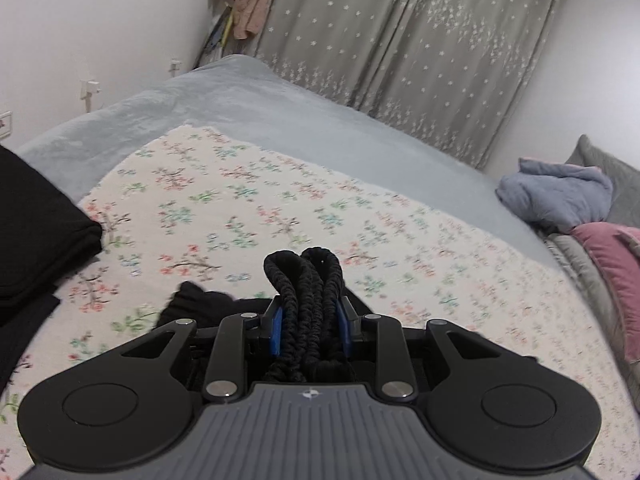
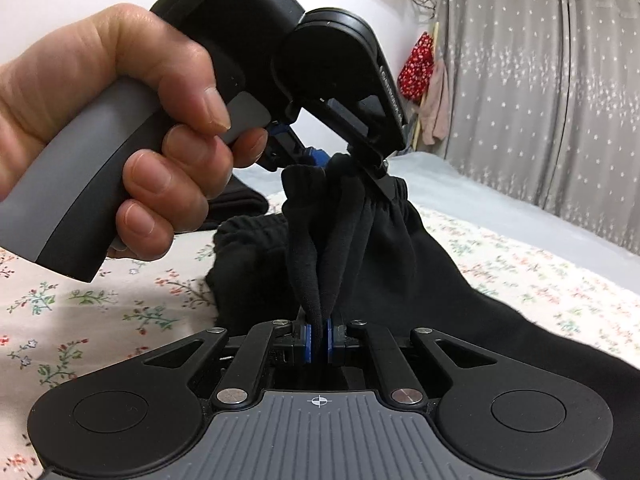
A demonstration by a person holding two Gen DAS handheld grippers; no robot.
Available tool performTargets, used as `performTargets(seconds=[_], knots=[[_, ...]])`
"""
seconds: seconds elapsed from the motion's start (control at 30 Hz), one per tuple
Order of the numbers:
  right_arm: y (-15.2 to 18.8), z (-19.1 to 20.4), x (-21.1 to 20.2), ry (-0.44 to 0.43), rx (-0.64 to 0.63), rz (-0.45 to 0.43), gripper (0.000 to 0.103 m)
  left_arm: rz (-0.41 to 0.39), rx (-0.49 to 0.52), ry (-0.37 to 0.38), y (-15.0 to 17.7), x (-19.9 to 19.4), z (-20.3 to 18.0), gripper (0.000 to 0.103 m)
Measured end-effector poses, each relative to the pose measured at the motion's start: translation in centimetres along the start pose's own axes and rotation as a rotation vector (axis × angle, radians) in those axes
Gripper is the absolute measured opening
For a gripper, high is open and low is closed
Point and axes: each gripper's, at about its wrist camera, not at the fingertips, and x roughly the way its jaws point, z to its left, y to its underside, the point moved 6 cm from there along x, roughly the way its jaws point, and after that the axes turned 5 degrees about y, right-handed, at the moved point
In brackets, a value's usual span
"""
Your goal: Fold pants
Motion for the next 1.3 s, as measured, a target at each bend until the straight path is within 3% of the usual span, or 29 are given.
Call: performTargets(seconds=[0.2,0.37,0.53,0.6,0.63,0.67,0.73,0.8,0.9,0.93,0.97,1.07,1.17,1.23,1.3], knots=[[-0.4,1.5,0.0,-0.012,-0.006,0.006,0.006,-0.009,-0.021,-0.028,0.0,-0.4,1.1,0.025],[-0.5,3.5,2.4,-0.045,-0.065,0.035,0.009,-0.005,-0.03,-0.087,0.3,0.1,2.5,0.026],[0.5,3.4,3.1,-0.122,-0.055,0.099,0.021,-0.002,0.004,-0.169,0.5,-0.3,3.7,0.042],[0.2,1.9,2.0,-0.187,0.032,0.111,0.03,-0.049,-0.016,-0.164,-0.2,-1.7,3.6,0.042],[0.0,1.1,1.2,-0.219,0.08,0.109,0.04,-0.073,-0.025,-0.16,-0.6,-2.5,3.5,0.042],[-0.1,0.1,-0.1,-0.253,0.129,0.094,0.057,-0.095,-0.028,-0.154,-1.0,-3.2,3.4,0.042],[0.0,-1.7,-2.8,-0.332,0.208,0.061,0.074,-0.136,-0.021,-0.129,-1.5,-4.6,2.4,0.043],[0.4,-4.0,-5.0,-0.329,0.259,0.038,0.074,-0.15,0.0,-0.066,-1.3,-5.2,0.5,0.043],[2.2,-9.0,-6.8,-0.208,0.357,0.067,0.072,-0.11,0.03,0.033,0.2,-4.5,-2.8,0.043],[2.9,-10.6,-7.1,-0.171,0.395,0.084,0.069,-0.08,0.045,0.046,0.9,-3.9,-3.8,0.045],[3.8,-12.4,-7.3,-0.133,0.436,0.11,0.061,-0.043,0.064,0.043,1.7,-3.1,-4.7,0.045],[6.2,-15.6,-8.0,-0.075,0.47,0.198,0.039,0.06,0.123,-0.017,3.8,-0.7,-6.1,0.045],[8.7,-16.6,-9.1,-0.055,0.443,0.297,0.034,0.198,0.181,-0.169,6.0,1.9,-5.3,0.045],[9.9,-16.8,-10.3,-0.077,0.454,0.298,0.034,0.267,0.268,-0.321,7.4,3.4,-4.0,0.044],[10.4,-16.5,-11.8,-0.088,0.431,0.29,0.034,0.277,0.308,-0.33,8.1,3.8,-3.6,0.045]])
